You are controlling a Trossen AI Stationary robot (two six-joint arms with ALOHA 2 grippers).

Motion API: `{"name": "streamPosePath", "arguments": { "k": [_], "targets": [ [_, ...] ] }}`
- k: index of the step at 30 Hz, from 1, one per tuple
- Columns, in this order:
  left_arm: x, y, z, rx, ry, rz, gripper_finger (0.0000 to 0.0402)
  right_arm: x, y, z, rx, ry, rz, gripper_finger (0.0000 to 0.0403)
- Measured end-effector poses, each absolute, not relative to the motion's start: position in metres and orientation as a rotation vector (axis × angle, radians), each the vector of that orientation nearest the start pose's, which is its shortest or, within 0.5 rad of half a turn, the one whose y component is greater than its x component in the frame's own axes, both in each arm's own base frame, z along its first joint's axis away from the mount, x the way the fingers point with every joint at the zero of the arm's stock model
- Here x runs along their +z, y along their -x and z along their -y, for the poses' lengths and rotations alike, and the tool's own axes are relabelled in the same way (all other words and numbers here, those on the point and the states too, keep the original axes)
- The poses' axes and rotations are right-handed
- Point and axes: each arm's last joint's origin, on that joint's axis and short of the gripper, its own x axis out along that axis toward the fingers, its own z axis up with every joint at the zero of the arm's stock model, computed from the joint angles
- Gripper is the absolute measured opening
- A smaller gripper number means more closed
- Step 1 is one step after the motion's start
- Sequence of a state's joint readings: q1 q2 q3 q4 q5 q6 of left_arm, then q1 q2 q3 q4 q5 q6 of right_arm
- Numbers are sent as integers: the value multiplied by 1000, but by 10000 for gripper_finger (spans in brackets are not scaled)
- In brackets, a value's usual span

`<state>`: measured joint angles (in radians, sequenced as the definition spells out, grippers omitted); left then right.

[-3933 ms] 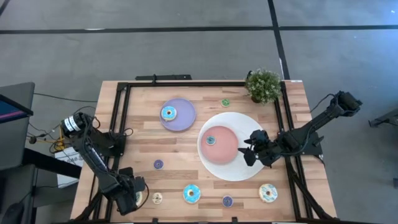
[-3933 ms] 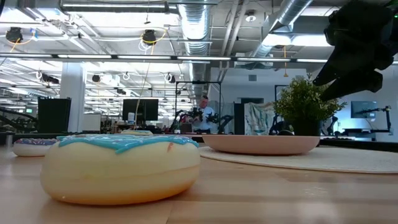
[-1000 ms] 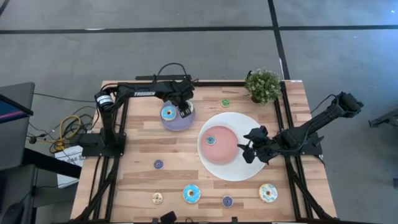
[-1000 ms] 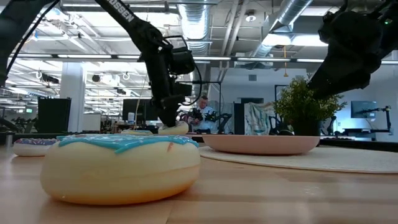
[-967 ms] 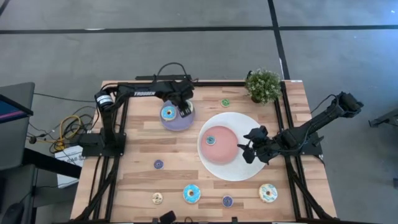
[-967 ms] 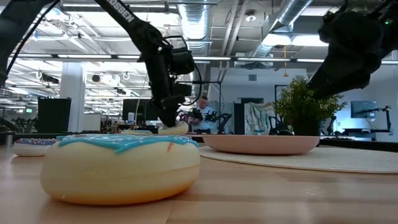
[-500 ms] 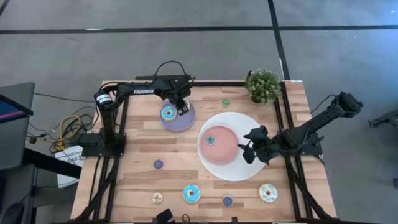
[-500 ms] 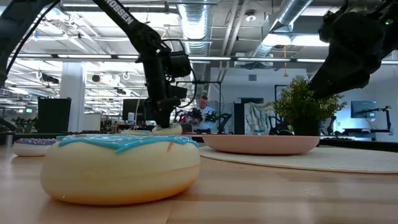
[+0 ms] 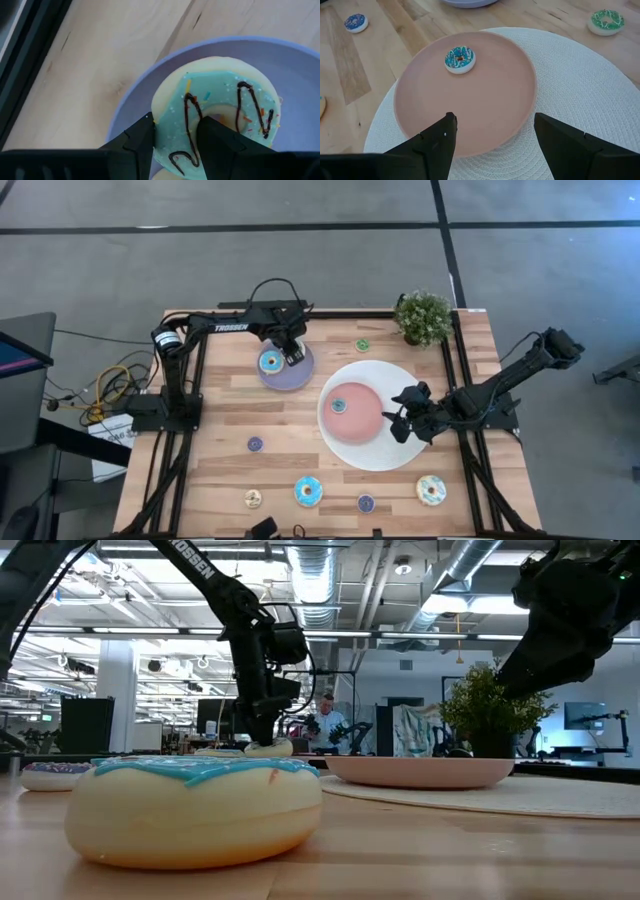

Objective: Pick & Place donuts
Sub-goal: Put the big light green donut on the violet plate

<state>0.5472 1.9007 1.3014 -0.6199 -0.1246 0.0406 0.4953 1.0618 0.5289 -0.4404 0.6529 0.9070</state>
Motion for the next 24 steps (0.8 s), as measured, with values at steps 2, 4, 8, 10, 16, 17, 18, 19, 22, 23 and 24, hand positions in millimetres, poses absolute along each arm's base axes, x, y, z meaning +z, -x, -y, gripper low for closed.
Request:
{"name": "streamPosePath", "arguments": {
  "k": [2, 4, 8, 10, 16, 17, 18, 19, 22, 23, 24],
  "targets": [
    [174, -318, -198, 559, 227, -1226, 126, 186, -170, -72, -485, -326, -667, 256],
    [174, -318, -198, 559, 228, -1231, 126, 186, -170, -72, -485, -326, -667, 256],
    [173, -316, -197, 561, 242, -1248, 126, 186, -170, -72, -485, -326, -667, 256],
    [173, -316, -197, 556, 245, -1247, 126, 186, -170, -72, -485, -326, -667, 256],
    [173, -316, -196, 552, 248, -1245, 126, 186, -170, -72, -485, -326, -667, 256],
    [173, -316, -196, 552, 248, -1245, 126, 186, -170, -72, -485, -326, -667, 256],
    [173, -316, -196, 552, 248, -1245, 126, 186, -170, -72, -485, -326, -667, 256],
    [173, -316, -196, 552, 248, -1246, 127, 186, -170, -72, -485, -326, -667, 256],
    [173, -316, -196, 553, 248, -1253, 139, 186, -170, -72, -485, -326, -667, 256],
    [173, -315, -196, 557, 246, -1255, 145, 186, -170, -72, -485, -326, -667, 256],
    [173, -315, -196, 562, 244, -1258, 152, 186, -170, -72, -485, -326, -667, 256]
  ]
}}
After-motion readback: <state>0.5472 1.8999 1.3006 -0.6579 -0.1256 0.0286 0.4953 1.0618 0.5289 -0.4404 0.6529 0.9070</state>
